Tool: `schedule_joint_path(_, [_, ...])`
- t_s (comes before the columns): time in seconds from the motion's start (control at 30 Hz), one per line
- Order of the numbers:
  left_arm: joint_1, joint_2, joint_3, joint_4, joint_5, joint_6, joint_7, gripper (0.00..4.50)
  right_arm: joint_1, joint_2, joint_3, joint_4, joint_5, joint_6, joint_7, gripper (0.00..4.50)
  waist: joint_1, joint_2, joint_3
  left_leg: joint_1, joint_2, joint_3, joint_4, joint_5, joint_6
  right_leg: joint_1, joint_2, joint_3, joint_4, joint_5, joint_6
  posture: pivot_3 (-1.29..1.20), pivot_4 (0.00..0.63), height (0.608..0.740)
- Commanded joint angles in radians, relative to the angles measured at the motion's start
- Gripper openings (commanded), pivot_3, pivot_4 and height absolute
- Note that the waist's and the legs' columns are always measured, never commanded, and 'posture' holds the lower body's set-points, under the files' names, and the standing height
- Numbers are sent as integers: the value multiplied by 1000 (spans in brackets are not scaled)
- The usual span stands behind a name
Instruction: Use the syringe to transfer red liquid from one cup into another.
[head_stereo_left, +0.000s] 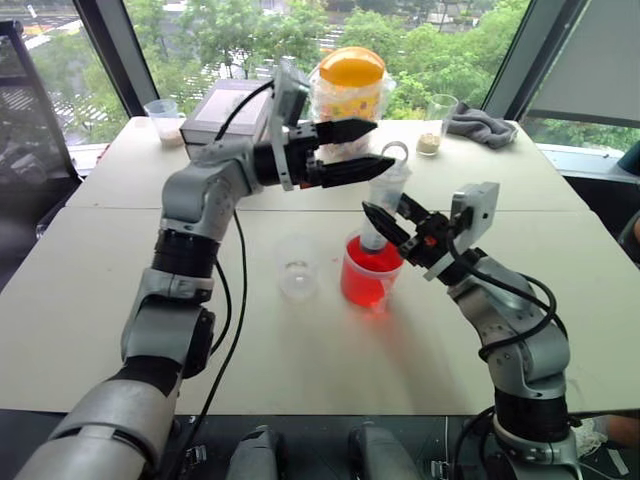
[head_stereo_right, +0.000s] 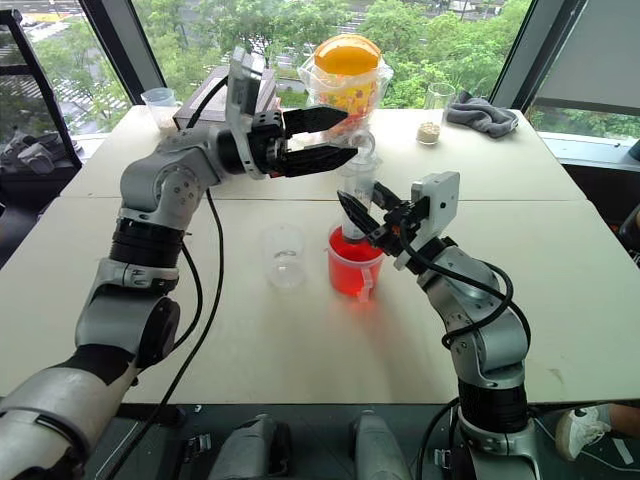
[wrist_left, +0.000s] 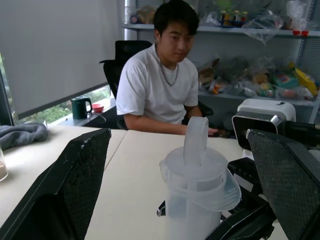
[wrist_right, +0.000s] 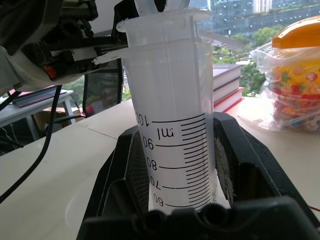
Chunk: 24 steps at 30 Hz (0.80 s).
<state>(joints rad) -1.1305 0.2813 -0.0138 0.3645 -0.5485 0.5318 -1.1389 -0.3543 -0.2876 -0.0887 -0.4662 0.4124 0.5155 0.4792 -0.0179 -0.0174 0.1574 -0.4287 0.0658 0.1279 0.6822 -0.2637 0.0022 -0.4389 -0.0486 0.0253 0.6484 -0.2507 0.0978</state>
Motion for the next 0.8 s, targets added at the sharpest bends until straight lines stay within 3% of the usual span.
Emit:
schedule_joint_path(0.03, [-35,-24,2,7,-4,-15,-12,4500,-3,-11,9,-39,5,-23,-6,1428,1,0,0,0,0,0,0,0,0,0,0,0,0,0,0,0,150,740])
schedule_joint_path(0.1, [-37,-33,-1,14,2,-17,-14,4500,-1,-14,12,-40,6,-24,-9,1428,2,0,0,0,0,0,0,0,0,0,0,0,0,0,0,0,150,740])
schedule_joint_path(0.2, [-31,-49,-13,11,5,-13,-26,3693,2,-18,19,-46,3,-24,-13,1428,3,0,0,0,0,0,0,0,0,0,0,0,0,0,0,0,150,740])
schedule_joint_path(0.43, [-33,-59,-15,14,10,-9,-43,83,7,-24,27,-54,5,-24,-23,1428,2,0,0,0,0,0,0,0,0,0,0,0,0,0,0,0,150,740])
schedule_joint_path(0.8, [-91,-69,17,42,12,-43,-26,30,29,-28,33,-53,26,1,-23,1428,4,0,0,0,0,0,0,0,0,0,0,0,-1,0,0,0,150,740])
